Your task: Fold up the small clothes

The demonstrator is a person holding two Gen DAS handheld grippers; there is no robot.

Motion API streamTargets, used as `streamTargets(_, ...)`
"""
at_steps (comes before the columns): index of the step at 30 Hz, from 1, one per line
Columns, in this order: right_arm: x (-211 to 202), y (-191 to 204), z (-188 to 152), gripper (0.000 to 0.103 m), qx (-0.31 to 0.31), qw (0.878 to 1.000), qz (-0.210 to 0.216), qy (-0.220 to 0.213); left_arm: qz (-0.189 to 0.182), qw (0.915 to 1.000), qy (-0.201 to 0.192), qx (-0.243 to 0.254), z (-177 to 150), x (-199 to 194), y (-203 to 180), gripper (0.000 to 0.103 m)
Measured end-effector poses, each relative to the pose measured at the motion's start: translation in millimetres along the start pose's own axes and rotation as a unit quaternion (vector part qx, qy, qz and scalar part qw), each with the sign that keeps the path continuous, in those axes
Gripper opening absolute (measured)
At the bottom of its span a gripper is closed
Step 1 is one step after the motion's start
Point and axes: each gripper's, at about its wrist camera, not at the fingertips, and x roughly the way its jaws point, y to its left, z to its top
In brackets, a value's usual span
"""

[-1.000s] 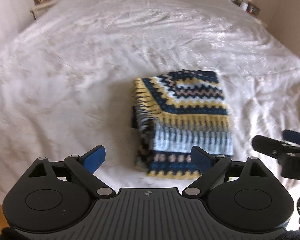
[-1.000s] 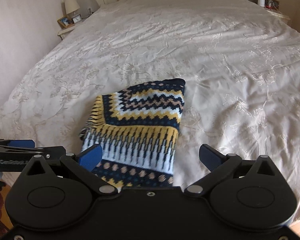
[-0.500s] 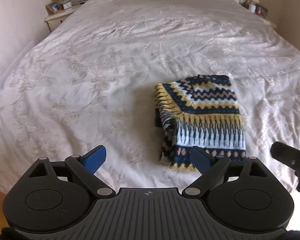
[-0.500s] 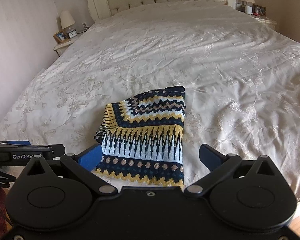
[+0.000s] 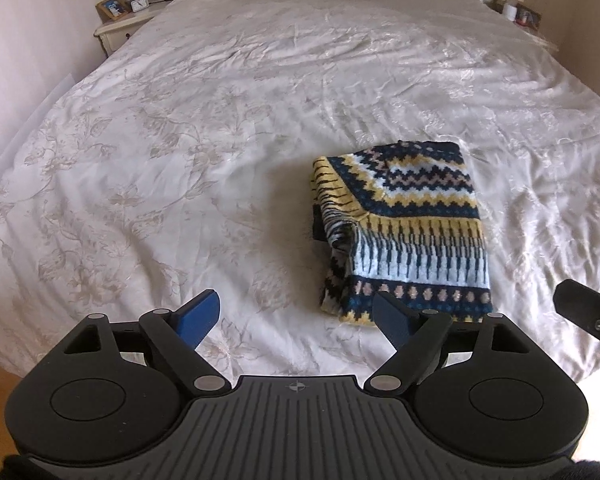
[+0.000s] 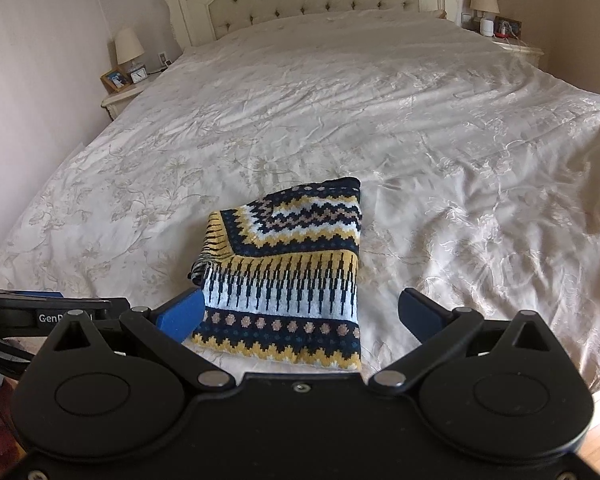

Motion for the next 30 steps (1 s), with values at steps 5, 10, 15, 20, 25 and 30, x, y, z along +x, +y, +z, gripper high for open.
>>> streamTargets(5, -1.0, 0.1, -0.4, 0.102, 0.000, 1.000, -0.002, 0.002, 0.017, 0.9998, 0.000, 0.014, 0.4, -1.1, -5.9, 0.084)
streamTargets(10, -2.4, 0.7, -0.6, 0.102, 0.000, 1.000, -0.005, 0.003, 0.008, 0.9998, 0.002, 0.016, 0.4, -0.5, -7.5, 0.084)
streamTargets(15, -1.2, 2.3, -0.6, 0.102, -0.001, 1.000, -0.011, 0.005, 0.004, 0.9999, 0.004, 0.016, 0.0, 1.7, -9.0, 0.084)
streamTargets(20, 0.2, 4.0, 0.3, 0.102, -0.002, 1.000, -0.014, 0.006, -0.012, 0.9996, -0.007, 0.023, -2.7, 2.5, -7.9, 0.083)
streamTargets(25, 2.7, 5.3, 1.9, 0.102, -0.005, 1.000, -0.014, 0.008, -0.007, 0.9994, -0.006, 0.034, -2.3, 4.1, -9.5, 0.083)
streamTargets(30, 4.4, 7.4, 1.3, 0.102, -0.006, 1.000, -0.015, 0.009, -0.005, 0.9994, -0.007, 0.033, -1.8, 5.3, -9.0, 0.083)
